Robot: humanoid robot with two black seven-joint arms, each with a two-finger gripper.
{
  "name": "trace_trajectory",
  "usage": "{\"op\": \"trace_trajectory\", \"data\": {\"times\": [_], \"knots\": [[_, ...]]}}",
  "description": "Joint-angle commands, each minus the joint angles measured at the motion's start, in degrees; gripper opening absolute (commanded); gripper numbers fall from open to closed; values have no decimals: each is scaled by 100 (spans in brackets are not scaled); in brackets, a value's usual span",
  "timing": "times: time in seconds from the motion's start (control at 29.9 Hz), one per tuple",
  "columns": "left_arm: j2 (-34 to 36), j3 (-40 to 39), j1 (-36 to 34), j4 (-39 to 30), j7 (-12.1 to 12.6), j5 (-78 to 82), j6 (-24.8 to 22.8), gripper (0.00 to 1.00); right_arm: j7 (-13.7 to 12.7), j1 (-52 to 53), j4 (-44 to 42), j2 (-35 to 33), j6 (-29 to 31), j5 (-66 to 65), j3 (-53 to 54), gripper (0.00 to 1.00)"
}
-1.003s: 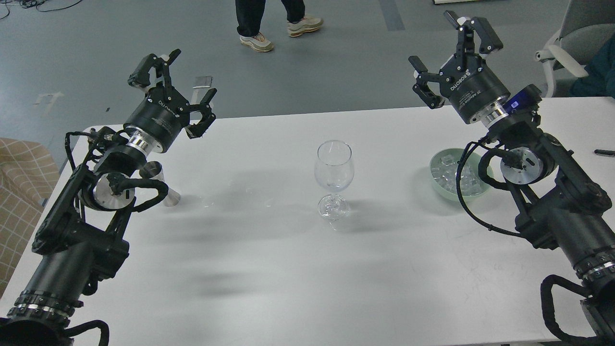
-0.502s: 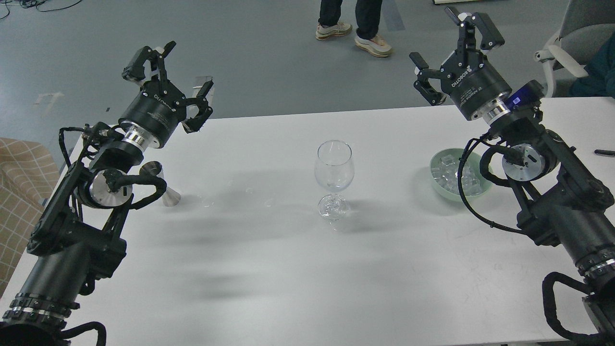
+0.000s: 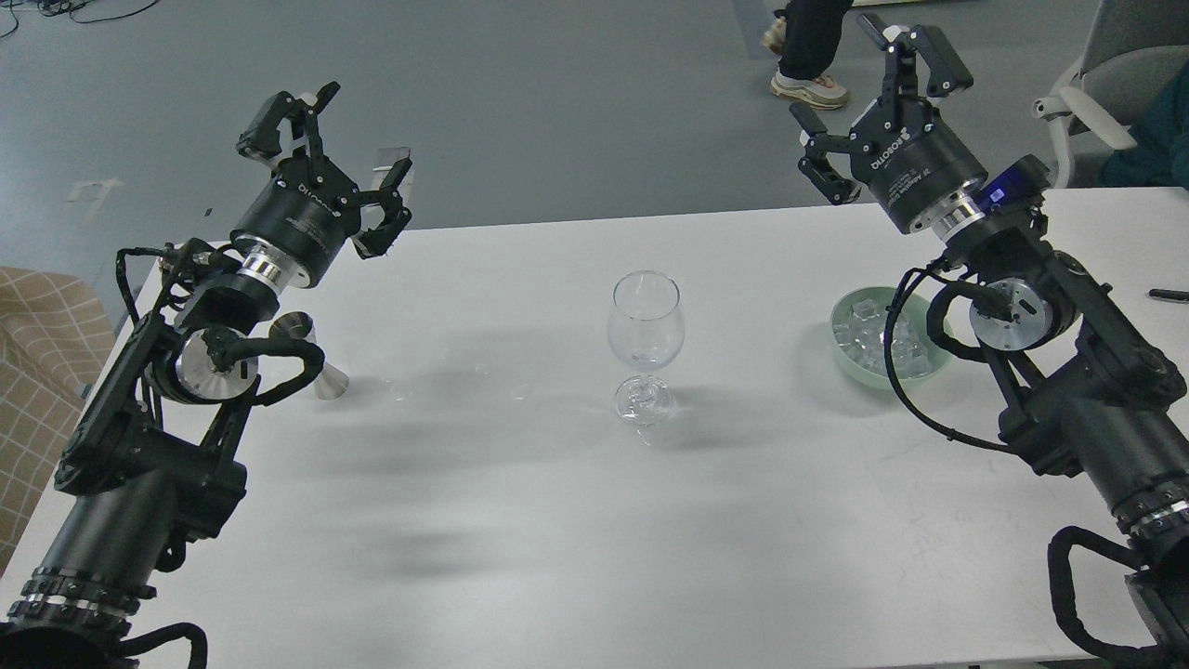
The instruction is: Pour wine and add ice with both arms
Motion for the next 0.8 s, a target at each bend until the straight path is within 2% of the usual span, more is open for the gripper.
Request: {"op": "trace_trajectory", "data": {"times": [0.0,0.47,0.77], "knots": [[-14,0,34,5,7,0,0,97,0,-12,1,-4,0,0,-5,100],[-23,0,34,5,16,-27,9,97,-9,-39,1,-13,0,-9,3,100],[-23,0,78,-4,60,-27,18,97,-211,-39,1,-21,9,-18,12,100]]}}
